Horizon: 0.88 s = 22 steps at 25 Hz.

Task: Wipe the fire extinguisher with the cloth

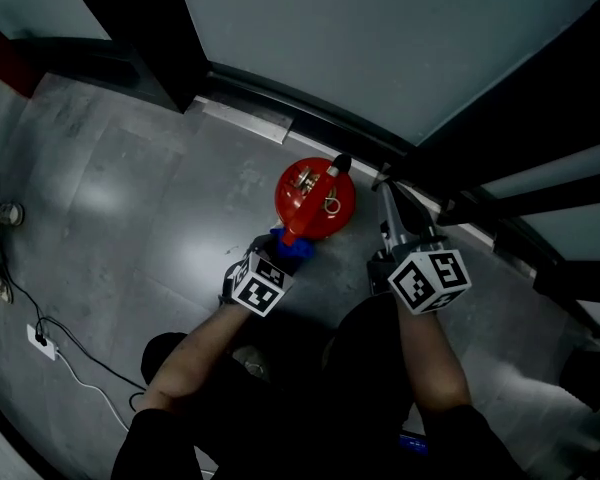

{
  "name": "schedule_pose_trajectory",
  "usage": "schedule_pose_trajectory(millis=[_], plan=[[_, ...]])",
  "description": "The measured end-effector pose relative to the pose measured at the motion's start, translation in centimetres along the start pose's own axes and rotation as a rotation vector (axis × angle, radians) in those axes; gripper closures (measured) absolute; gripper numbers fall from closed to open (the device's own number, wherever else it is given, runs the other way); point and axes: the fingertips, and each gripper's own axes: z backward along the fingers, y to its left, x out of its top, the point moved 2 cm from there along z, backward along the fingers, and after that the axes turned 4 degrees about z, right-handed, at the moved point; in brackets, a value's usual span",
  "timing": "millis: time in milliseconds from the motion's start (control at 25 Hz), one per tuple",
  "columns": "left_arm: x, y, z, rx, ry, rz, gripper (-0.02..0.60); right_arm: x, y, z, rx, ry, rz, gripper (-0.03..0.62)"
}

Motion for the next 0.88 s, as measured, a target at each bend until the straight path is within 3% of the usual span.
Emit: schedule_pose_trajectory(millis=[200, 400, 680, 880], plan=[[-1.7, 0.0, -2.3, -0.038, -0.060, 0.035, 0.407, -0.9, 0.8, -0.4, 0.012, 0.031, -0.006, 0.589], [-2.7, 0.1, -3.8, -0.065, -0.061, 0.037, 0.407, -1.4, 1.3, -0.6, -0.010, 0.072, 0.025, 0.589], [-5.4, 0.9, -6.2, -0.064, 0.037, 0.019, 0.407, -3.6, -0.8, 0.0, -0.121, 0.215, 0.022, 0.589], [-7.1, 1.3, -8.3, -0.058, 0.107, 0.039, 0.407, -4.7, -0.3, 0.1, -0.107, 0.277, 0.042, 0.589]])
